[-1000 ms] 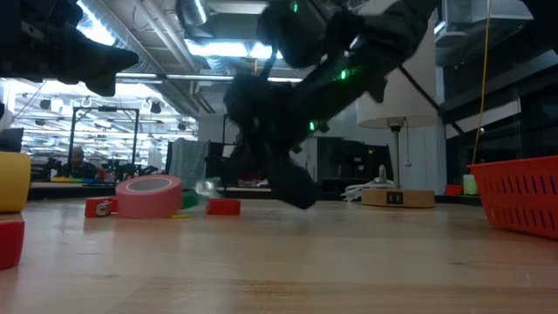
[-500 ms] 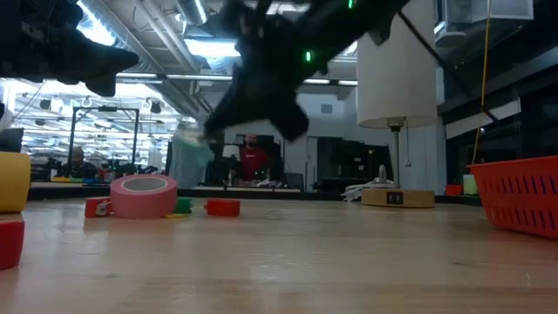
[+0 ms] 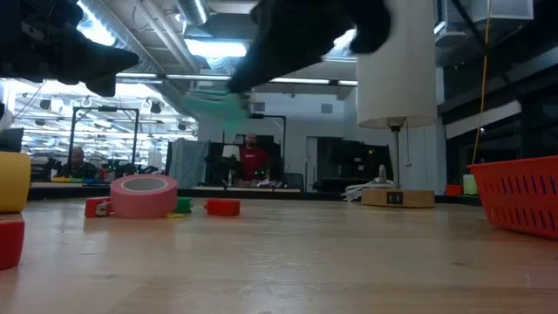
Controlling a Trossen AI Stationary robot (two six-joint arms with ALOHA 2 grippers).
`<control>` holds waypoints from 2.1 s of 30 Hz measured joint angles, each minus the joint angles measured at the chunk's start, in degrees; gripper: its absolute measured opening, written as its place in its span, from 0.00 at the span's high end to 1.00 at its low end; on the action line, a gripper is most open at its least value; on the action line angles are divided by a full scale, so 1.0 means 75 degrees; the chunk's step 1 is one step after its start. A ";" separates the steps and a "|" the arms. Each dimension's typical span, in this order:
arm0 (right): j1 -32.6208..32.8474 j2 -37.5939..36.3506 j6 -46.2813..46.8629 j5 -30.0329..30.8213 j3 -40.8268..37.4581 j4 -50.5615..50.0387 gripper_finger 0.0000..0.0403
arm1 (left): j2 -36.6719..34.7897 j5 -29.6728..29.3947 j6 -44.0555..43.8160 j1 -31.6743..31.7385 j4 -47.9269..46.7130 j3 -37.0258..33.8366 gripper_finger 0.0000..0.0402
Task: Pick and place Stapler, Stapler remover, tape
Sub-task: Put the light blue staple remover into the blue basket
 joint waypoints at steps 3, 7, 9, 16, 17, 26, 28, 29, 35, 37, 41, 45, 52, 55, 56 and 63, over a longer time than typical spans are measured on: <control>0.0161 -0.0105 0.0741 -0.0277 0.0003 -0.0300 1.00 | 0.0000 0.0000 0.0000 0.0001 -0.0048 0.0000 0.99; 0.0335 -0.0451 0.1697 -0.0765 0.0000 -0.1168 1.00 | 0.0000 0.0000 0.0002 0.0002 -0.0015 0.0001 0.99; 0.0414 -0.0587 0.2142 -0.0999 0.0000 -0.1588 1.00 | 0.0000 0.0000 0.0003 0.0003 -0.0045 0.0000 0.99; 0.0727 -0.0964 0.3617 -0.1764 -0.0015 -0.3091 1.00 | 0.0035 -0.0001 0.0001 0.0000 -0.0052 0.0002 0.99; 0.0766 -0.1009 0.3870 -0.1853 -0.0032 -0.3240 1.00 | 0.0035 0.0000 0.0003 0.0001 -0.0049 0.0003 0.99; 0.1063 -0.1505 0.5913 -0.2601 -0.0079 -0.5140 1.00 | 0.0035 0.0000 0.0002 0.0001 -0.0008 0.0003 0.99; 0.1097 -0.1654 0.6262 -0.2786 -0.0079 -0.5429 1.00 | 0.0035 -0.0003 0.0000 0.0000 -0.0008 0.0001 0.99; 0.1116 -0.1713 0.6430 -0.2869 -0.0079 -0.5569 1.00 | 0.0035 -0.0002 0.0003 0.0003 -0.0008 0.0000 0.99; 0.1221 -0.1955 0.7353 -0.3476 -0.0079 -0.6414 1.00 | 0.0035 -0.0003 0.0003 0.0000 -0.0010 0.0001 0.99; 0.1292 -0.1956 0.7632 -0.3587 -0.0079 -0.6686 1.00 | 0.0035 -0.0003 0.0002 0.0001 -0.0008 0.0001 0.99; 0.1466 -0.1956 0.8305 -0.3778 -0.0079 -0.7027 1.00 | 0.0035 -0.0003 0.0000 0.0003 -0.0008 0.0000 0.99; 0.1634 -0.1959 0.8943 -0.3976 -0.0082 -0.7152 1.00 | 0.0035 -0.0003 0.0002 0.0002 -0.0007 0.0001 0.99; 0.1922 -0.1904 1.0163 -0.4738 -0.0082 -0.7074 1.00 | 0.0035 -0.0003 0.0003 0.0000 -0.0007 0.0001 0.99; 0.2050 -0.1867 1.0486 -0.4796 -0.0085 -0.7060 0.99 | 0.0035 -0.0003 0.0003 0.0001 -0.0008 0.0002 0.99; 0.2078 -0.1849 1.0598 -0.4799 -0.0085 -0.7029 0.99 | 0.0035 -0.0003 0.0001 0.0002 -0.0008 0.0001 0.99; 0.2170 -0.1822 1.1530 -0.4987 -0.0527 -0.6552 0.97 | 0.0035 -0.0003 0.0002 0.0000 -0.0016 0.0002 0.99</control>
